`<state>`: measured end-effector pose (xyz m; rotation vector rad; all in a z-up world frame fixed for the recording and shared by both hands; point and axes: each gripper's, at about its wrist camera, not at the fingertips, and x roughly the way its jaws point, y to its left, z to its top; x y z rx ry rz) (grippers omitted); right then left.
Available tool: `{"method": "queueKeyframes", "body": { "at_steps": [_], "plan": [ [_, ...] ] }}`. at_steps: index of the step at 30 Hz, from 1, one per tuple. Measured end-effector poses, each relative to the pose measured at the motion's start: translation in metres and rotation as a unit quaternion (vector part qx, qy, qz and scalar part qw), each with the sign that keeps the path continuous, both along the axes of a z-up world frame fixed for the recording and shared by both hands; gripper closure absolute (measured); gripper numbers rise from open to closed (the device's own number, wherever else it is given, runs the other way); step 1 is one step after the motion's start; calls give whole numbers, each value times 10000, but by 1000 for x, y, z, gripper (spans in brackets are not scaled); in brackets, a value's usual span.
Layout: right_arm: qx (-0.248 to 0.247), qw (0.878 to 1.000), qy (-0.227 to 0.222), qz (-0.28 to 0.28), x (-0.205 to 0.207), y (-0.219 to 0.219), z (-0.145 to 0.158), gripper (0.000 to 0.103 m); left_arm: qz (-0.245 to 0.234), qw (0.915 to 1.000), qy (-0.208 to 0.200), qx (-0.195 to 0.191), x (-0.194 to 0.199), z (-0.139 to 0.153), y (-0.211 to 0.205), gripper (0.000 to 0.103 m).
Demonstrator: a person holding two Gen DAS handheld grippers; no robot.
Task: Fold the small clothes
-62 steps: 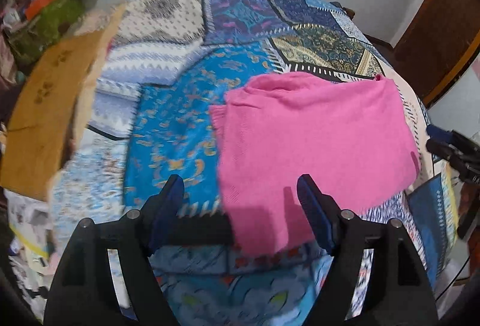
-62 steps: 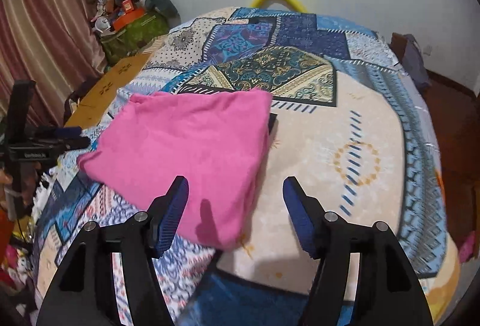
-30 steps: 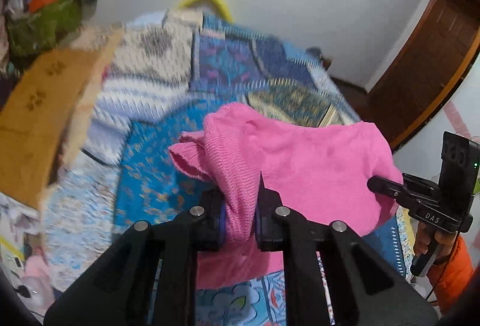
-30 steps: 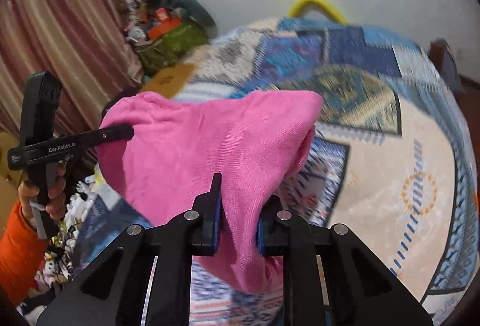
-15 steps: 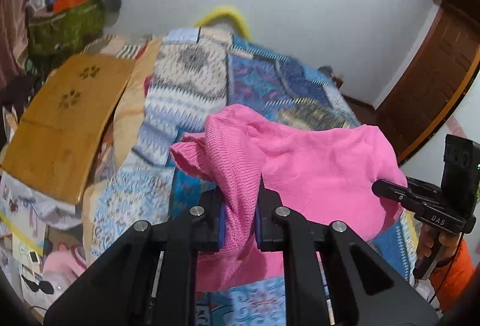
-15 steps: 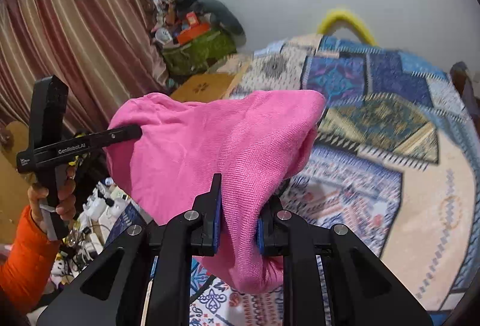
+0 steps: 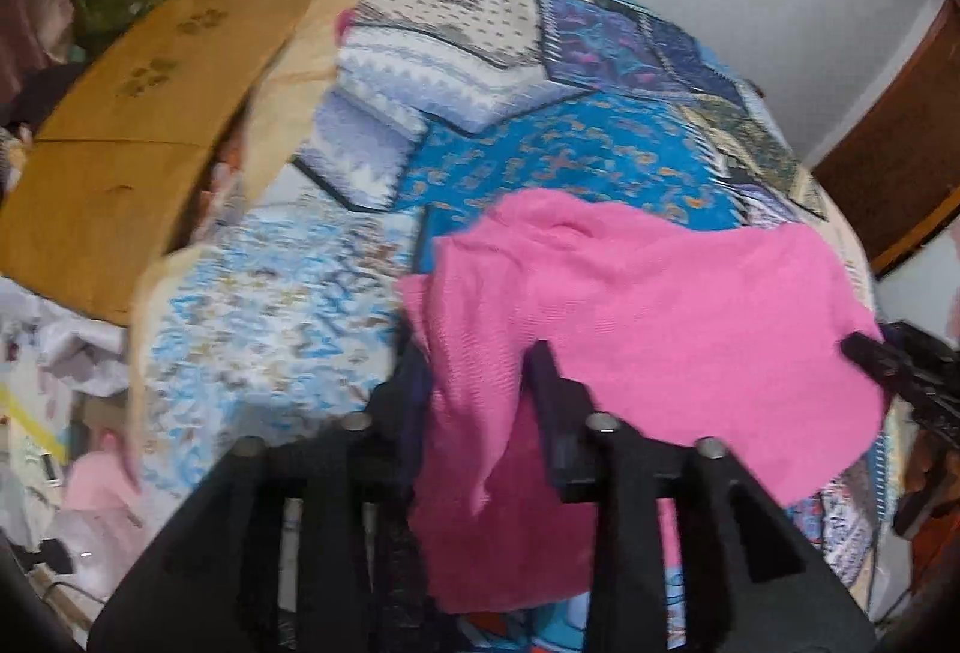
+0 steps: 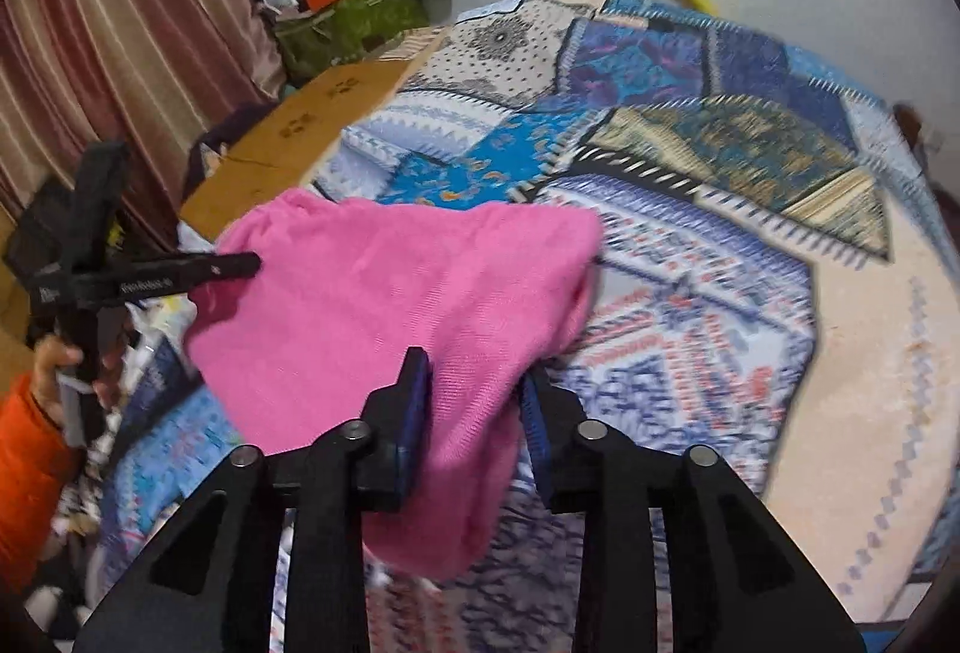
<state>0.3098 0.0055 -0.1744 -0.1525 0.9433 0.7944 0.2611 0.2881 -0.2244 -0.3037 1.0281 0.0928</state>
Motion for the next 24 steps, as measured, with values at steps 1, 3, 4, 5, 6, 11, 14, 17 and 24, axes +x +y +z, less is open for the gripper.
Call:
{"method": "queueKeyframes", "body": {
  "at_steps": [1, 3, 4, 5, 6, 11, 14, 17, 24],
  "plan": [
    [-62, 9999, -142, -25, -3, -2, 5, 74, 43, 9999, -20, 111, -2, 4, 1, 66],
    [-107, 9989, -453, -61, -7, -5, 20, 74, 75, 9997, -98, 203, -6, 16, 2, 66],
    [-72, 9984, -564, -70, -9, -7, 26, 70, 88, 9996, -175, 205, -8, 22, 2, 66],
    [-22, 9978, -665, -77, -11, -7, 33, 64, 80, 9993, -304, 197, -12, 32, -1, 66],
    [49, 9973, -732, -53, -12, -6, 39, 61, 49, 9992, -365, 179, -13, 37, -3, 66],
    [264, 9966, -721, 297, -21, 18, 44, 60, -470, 9970, -612, 49, -16, 58, -42, 60],
    [217, 9971, -539, 483, -27, 33, 29, 60, -716, 9955, -621, 84, -14, 53, -68, 52],
    [54, 9979, -343, 554, -28, 42, 6, 60, -923, 9934, -549, 410, -14, 37, -87, 52],
    [167, 9994, -156, 265, -23, 13, -6, 60, -593, 9945, -81, 858, -26, 1, -66, 52]
  ]
}}
